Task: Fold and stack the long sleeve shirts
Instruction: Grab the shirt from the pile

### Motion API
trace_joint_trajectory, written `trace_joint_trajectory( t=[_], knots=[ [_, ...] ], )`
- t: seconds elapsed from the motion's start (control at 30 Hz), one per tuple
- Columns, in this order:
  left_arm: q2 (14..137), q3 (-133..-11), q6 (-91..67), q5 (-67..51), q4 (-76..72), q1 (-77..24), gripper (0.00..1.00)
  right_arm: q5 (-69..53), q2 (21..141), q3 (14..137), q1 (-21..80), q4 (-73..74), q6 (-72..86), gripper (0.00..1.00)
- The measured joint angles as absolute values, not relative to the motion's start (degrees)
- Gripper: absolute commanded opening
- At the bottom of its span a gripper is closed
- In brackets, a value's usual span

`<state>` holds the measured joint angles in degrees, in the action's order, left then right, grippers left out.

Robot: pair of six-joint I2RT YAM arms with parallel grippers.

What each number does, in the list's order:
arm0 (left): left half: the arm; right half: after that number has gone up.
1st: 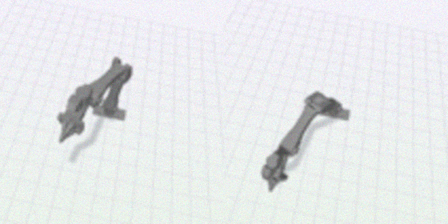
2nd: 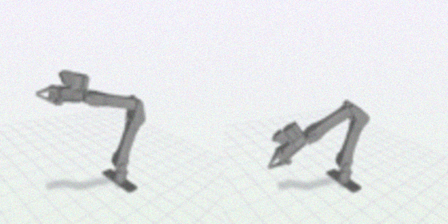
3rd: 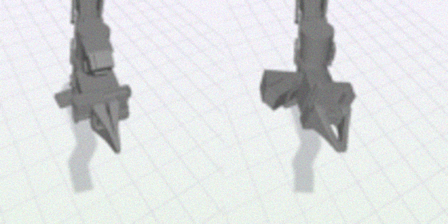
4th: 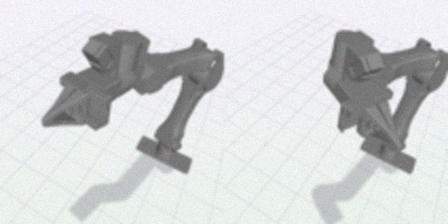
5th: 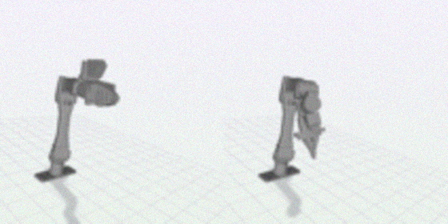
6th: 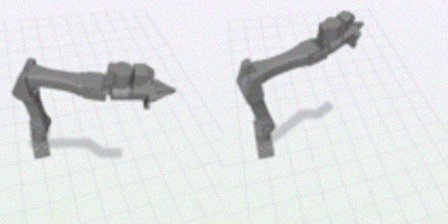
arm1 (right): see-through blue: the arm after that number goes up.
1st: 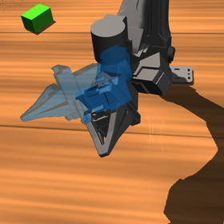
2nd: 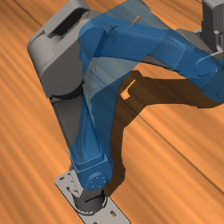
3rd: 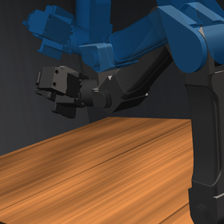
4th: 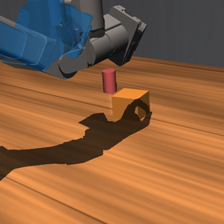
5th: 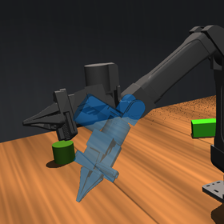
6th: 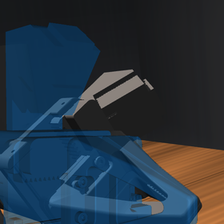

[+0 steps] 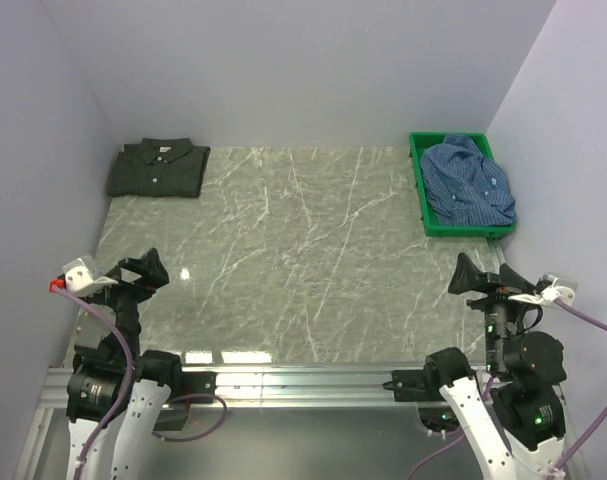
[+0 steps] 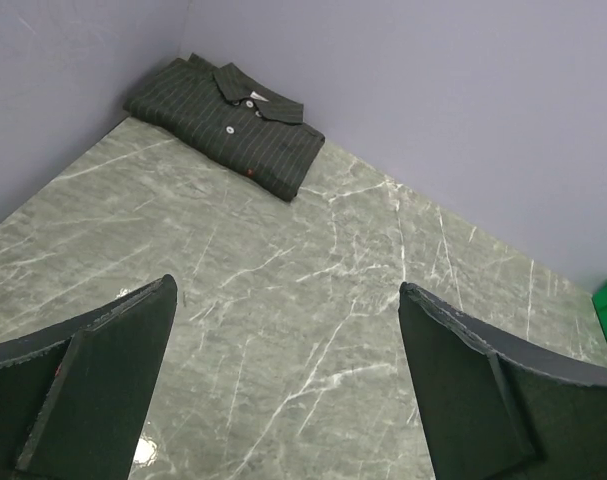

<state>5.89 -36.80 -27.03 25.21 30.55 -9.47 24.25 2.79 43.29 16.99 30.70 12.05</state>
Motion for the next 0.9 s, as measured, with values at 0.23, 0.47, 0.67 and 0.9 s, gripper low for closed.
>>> trace_joint_trajectory(
  t=[0.23,0.47,0.67,0.9],
  knots=[
    [5.9,-36.5,-27.0,25.2,29.4,-9.5,0.99,20.1,10.5,44.0,17.0,29.6,11.6,1.0],
    [7.6,-35.7,-28.4,25.3,29.3,-10.2,0.99,18.2,33.4,52.3,17.0,30.6,14.3,1.0],
    [16.1,-35.7,-29.8,23.9,30.0,-10.3,0.99,22.5,57.4,69.4,14.6,33.6,20.4,1.0],
    [16.3,-35.7,-29.8,22.2,30.2,-10.9,0.99,26.4,86.1,85.4,3.0,34.6,26.2,1.0]
  ],
)
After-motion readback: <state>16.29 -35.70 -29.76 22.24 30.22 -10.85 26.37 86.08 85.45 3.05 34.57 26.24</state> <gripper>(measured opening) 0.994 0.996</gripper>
